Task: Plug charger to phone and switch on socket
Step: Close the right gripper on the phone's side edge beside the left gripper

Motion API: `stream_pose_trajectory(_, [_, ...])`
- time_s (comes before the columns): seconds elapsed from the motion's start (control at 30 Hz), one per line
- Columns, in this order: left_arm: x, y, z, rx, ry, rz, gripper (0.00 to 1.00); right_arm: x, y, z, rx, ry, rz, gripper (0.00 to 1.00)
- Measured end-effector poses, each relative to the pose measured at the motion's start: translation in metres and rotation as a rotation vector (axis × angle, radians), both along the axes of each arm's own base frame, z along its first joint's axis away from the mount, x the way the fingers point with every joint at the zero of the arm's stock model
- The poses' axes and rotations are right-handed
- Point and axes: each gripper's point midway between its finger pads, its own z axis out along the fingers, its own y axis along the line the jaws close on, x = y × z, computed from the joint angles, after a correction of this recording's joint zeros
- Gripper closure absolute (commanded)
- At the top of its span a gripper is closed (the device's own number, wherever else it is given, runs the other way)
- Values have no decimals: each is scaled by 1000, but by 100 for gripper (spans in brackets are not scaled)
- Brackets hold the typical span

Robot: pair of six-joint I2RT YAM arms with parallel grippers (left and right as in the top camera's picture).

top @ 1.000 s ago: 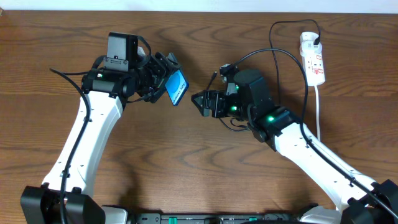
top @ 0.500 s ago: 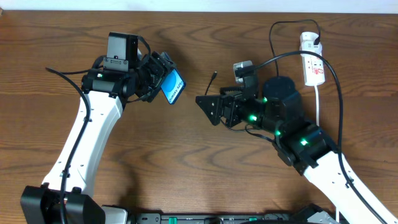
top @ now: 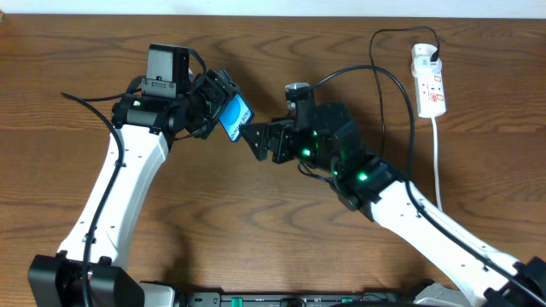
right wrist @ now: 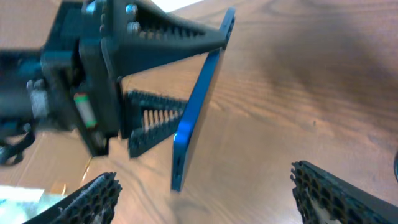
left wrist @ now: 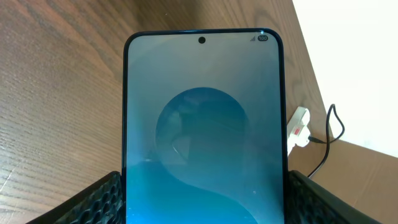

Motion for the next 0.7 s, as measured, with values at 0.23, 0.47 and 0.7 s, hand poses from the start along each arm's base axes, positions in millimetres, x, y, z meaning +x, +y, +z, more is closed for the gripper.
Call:
stream_pose_trajectory(0.23, [0,0,0,1,-1,1,59,14,8,-2,54,6,-41,23])
stream_pose_trajectory(0.47, [1,2,-1,10,-2,8,59,10,26,-7,74,3,-31,27])
stream_pose_trajectory(0.7, [1,2,-1,12,-2,9,59,11,29,-12,52,-6,-89,41])
